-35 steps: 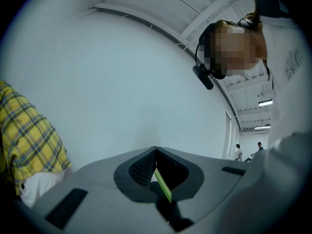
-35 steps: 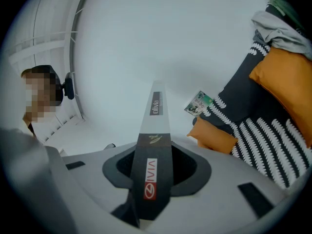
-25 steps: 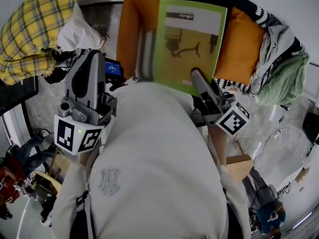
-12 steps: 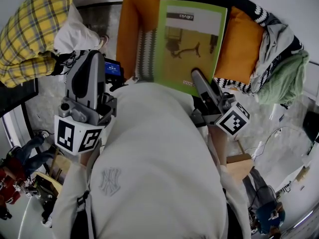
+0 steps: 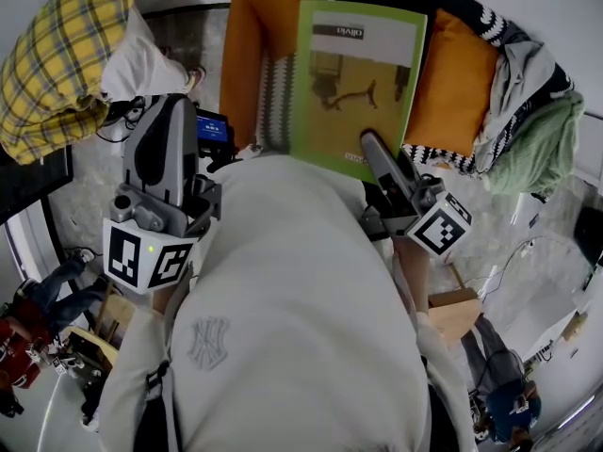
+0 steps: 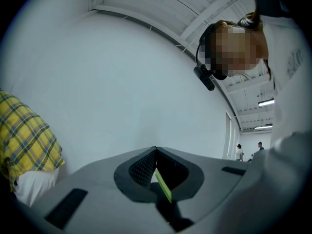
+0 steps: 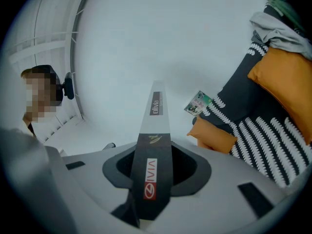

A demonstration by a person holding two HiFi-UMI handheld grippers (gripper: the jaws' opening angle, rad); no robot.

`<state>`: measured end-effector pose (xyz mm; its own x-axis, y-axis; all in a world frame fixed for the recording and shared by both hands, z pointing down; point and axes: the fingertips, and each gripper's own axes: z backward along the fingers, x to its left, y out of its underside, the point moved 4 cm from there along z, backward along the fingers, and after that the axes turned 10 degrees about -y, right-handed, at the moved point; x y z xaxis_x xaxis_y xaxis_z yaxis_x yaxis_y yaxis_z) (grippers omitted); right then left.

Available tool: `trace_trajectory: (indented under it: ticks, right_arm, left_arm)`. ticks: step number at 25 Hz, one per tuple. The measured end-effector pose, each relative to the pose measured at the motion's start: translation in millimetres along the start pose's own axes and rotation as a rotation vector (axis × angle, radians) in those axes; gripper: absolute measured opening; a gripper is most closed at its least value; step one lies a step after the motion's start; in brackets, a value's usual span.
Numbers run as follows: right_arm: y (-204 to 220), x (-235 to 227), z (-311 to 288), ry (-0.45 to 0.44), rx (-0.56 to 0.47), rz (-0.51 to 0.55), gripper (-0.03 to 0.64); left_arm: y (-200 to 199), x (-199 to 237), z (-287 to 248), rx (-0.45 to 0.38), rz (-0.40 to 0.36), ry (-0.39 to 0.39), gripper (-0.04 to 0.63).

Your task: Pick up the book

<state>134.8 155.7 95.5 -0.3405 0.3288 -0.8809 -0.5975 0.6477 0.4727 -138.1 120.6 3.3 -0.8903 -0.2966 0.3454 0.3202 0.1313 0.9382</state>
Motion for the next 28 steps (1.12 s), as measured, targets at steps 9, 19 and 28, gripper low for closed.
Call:
trace_trajectory:
  ticks: [9,19,28]
  right_arm:
    - [2.5,1.3,2.3,0.000,-0.012,0.000,0.144]
    - [0.8,1.4,-0.6,0.002,-0.006,0.002,0.144]
    - [0.8,2.7,-0.5,0.004,-0.005,0.007,0.144]
  left_arm:
    - [-0.9,0.6,3.2,-0.006,0.000,0.003,0.009]
    - [-1.3,1.4,-0.5,-0.005,0.003,0.007,0.009]
    - [-2.3,2.2,0.0,-0.009,0.003,0.011,0.009]
